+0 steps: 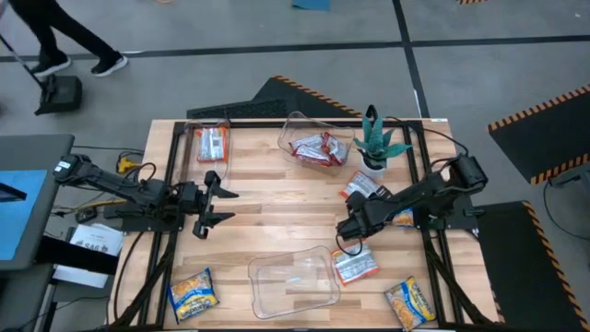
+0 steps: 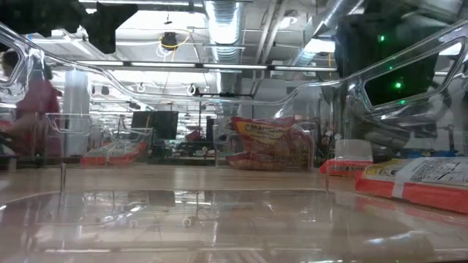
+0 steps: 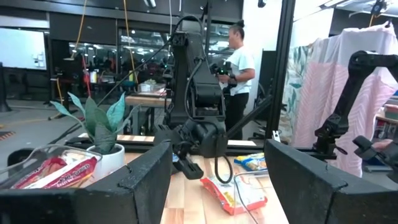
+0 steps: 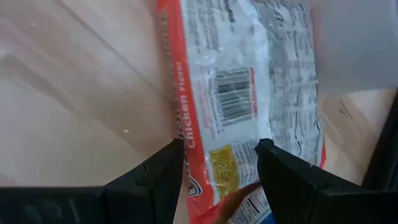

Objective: Sort Maruchan noodles
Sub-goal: Put the top orange noodle pack into the top top left transparent bin

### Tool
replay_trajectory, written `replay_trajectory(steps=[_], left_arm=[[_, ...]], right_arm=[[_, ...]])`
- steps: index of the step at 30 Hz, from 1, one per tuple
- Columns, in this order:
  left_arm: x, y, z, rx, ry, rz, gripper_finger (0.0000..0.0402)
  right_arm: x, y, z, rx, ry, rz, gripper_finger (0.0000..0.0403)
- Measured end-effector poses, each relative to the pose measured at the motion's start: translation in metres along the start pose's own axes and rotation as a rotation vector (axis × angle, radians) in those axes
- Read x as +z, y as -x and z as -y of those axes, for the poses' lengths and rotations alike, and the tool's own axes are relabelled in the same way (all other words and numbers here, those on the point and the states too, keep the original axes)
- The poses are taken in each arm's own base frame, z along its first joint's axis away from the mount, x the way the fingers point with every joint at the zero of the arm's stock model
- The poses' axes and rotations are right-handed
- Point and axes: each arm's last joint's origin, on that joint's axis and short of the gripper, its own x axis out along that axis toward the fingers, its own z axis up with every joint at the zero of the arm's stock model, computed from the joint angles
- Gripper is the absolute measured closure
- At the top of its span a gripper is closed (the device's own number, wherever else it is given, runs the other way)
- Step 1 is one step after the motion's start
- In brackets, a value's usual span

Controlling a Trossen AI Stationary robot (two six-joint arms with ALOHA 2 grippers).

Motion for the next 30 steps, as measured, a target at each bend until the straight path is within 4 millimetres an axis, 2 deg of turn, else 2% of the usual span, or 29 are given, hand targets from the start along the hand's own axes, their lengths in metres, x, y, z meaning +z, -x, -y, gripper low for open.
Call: replay_trajectory(steps=[9,12,15,17,18,24,30], left_arm=[[-0.001,0.000,0.000,0.000,0.002,-0.008,0.0162],[-0.001,0.000,0.000,0.000,0.002,-0.009,0.0162],[-0.001,0.000,0.000,0.000,0.002,-0.009,0.0162],[-0.001,0.000,0.000,0.000,0.002,-0.009,0.0162],[-0.001,0.000,0.000,0.000,0.002,-0.008,0.0162],[-0.001,0.000,0.000,0.000,0.004,-0.008,0.0162],[-0.001,0.000,0.000,0.000,0.005,-0.007,0.0162]], right_arm=[[0.002,-0.019,-0.007,-0.066,-0.033,-0.038,0.0202],[0.002,-0.022,-0.009,-0.071,-0.030,-0.045,0.0236],[0.002,-0.017,-0.012,-0.055,-0.015,-0.058,0.0302],[0.001,-0.010,-0.013,-0.047,0.012,-0.052,0.0363],[0.001,-0.004,-0.013,-0.041,0.031,-0.052,0.0379],[0.007,0.045,-0.008,0.042,0.061,-0.010,0.0385],[0.016,0.099,0.012,0.156,0.034,0.122,0.0385]])
